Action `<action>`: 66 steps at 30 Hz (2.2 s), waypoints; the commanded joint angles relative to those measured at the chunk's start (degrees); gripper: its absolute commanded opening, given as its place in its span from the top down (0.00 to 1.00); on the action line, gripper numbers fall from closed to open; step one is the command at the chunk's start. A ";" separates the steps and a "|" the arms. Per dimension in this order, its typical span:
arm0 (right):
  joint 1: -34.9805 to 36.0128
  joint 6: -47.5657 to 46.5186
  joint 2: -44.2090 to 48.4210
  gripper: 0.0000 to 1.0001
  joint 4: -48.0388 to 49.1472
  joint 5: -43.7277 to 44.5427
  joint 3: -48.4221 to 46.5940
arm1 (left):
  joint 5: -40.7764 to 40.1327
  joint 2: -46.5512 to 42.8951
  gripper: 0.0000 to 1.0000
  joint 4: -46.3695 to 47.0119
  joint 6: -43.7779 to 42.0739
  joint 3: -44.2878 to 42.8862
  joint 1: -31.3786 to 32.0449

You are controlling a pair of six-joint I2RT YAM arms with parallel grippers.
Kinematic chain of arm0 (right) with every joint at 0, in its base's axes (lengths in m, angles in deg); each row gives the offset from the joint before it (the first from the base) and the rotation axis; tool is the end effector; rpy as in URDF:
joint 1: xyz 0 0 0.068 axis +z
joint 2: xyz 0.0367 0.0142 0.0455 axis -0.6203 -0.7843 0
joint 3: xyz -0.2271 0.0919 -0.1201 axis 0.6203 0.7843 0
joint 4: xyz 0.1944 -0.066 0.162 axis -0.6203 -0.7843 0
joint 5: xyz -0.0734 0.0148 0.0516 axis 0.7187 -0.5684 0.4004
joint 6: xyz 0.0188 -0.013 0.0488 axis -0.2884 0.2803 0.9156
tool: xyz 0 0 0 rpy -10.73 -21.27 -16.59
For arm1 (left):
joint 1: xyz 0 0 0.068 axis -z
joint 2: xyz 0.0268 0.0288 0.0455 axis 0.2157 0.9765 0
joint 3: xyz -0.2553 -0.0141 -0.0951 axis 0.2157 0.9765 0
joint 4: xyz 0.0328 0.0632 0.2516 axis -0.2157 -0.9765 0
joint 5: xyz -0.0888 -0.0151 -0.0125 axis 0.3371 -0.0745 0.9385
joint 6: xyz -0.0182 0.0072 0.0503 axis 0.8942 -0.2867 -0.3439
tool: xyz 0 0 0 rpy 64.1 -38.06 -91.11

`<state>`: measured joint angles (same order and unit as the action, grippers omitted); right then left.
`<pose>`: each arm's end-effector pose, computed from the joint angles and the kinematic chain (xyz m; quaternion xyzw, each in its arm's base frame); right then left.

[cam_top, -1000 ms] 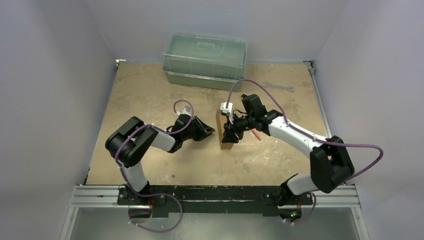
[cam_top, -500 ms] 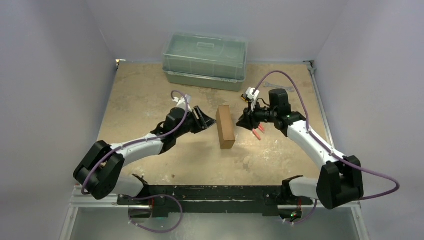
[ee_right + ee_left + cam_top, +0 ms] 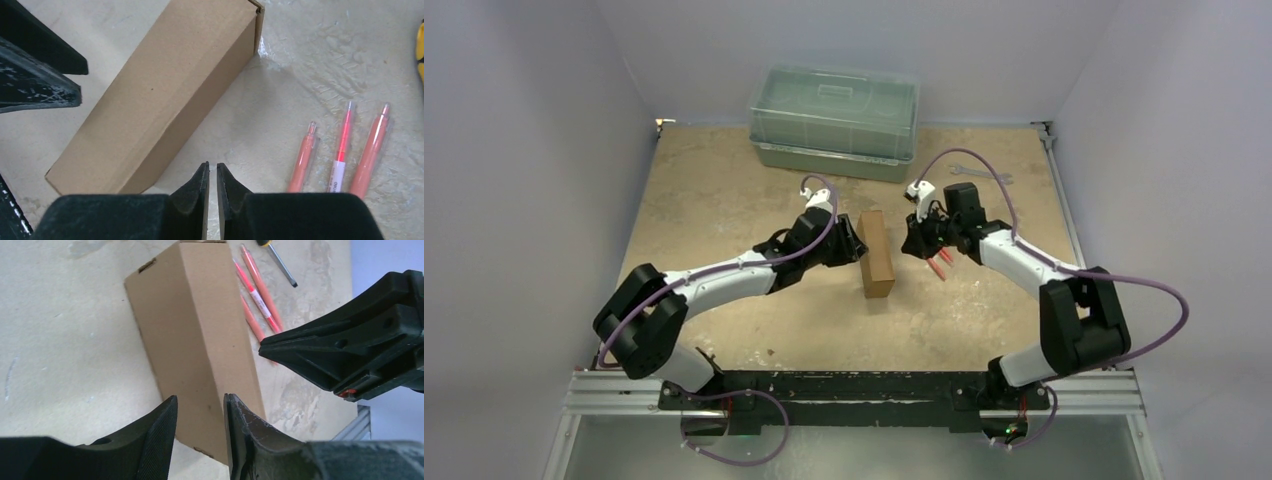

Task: Fold the paper box

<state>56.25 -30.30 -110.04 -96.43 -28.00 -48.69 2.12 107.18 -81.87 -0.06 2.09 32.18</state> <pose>0.2778 0.1087 0.2105 -0.3139 0.8380 0.2661 0.3584 0.2338 -0.2284 0.2195 -0.0586 0.8696 -0.3474 0.3458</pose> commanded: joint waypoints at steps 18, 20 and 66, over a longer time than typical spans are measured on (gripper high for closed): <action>22.24 -9.82 -15.48 0.87 -17.24 -4.11 -29.22 | -20.73 -46.68 0.58 -28.05 3.77 15.98 -0.26; 21.03 -12.64 -13.24 0.85 -19.23 -7.67 -28.42 | -19.08 -47.56 0.54 -26.41 4.01 17.37 -0.21; -20.57 12.46 38.13 0.01 -21.36 4.19 -29.16 | 3.06 -43.11 0.01 -38.40 -16.86 -21.42 -18.10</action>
<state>38.13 -20.62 -69.93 -113.85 -17.79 -76.18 5.86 64.71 -116.16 -15.82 -16.71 14.55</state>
